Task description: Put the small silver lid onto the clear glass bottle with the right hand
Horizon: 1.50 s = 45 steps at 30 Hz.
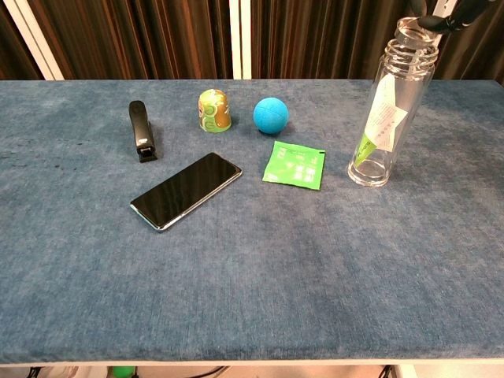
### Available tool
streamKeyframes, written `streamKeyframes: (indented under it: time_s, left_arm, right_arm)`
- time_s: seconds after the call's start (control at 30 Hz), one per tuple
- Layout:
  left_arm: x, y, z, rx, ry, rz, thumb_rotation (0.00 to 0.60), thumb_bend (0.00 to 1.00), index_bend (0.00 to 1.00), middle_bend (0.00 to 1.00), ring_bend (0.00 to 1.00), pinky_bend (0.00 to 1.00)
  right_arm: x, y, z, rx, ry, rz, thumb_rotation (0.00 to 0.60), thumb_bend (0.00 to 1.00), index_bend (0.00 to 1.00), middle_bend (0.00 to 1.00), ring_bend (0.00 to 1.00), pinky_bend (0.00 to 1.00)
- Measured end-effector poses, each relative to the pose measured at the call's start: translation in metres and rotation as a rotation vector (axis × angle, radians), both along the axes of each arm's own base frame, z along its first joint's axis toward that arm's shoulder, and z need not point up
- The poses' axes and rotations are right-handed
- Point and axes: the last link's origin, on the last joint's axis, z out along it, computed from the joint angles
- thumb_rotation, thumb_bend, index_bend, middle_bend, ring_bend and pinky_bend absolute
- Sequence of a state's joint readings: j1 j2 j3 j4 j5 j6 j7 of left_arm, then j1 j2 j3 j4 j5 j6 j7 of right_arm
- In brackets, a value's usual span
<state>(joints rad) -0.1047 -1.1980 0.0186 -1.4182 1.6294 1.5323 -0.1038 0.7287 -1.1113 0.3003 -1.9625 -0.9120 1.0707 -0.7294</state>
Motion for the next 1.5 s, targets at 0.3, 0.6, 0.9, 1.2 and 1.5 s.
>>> streamKeyframes:
  time_s: [0.3,0.6,0.9,1.2,1.5]
  left_arm:
    - [0.0003,0.0002,0.0005,-0.002,0.001,-0.001,0.6,0.05,0.11,0.08,0.05,0.12]
    - [-0.0001,0.0006,0.0007,-0.003,0.001,0.003,0.6,0.04,0.11,0.08,0.05,0.12]
    - [-0.0012,0.0001,0.0006,-0.004,0.001,0.006,0.6,0.04,0.11,0.08,0.05,0.12]
    - [-0.0022,-0.0005,0.0012,-0.002,0.001,0.008,0.6,0.04,0.11,0.08,0.05,0.12]
    - [-0.0028,-0.0003,0.0007,-0.003,0.0,0.009,0.6,0.04,0.11,0.08,0.05,0.12]
  right_arm:
    - [0.0004,-0.0013,-0.0003,0.005,0.012,-0.01,0.6,0.44,0.7,0.06,0.0,0.0]
    - [0.004,-0.0007,0.0017,0.015,0.031,-0.036,0.6,0.44,0.7,0.06,0.0,0.0]
    - [0.0073,0.0,0.0009,0.026,0.041,-0.052,0.6,0.44,0.7,0.06,0.0,0.0]
    - [0.0083,0.0004,-0.0014,0.04,0.041,-0.059,0.6,0.44,0.67,0.06,0.0,0.0]
    - [0.0064,0.001,-0.0023,0.065,0.05,-0.067,0.6,0.39,0.4,0.04,0.0,0.0]
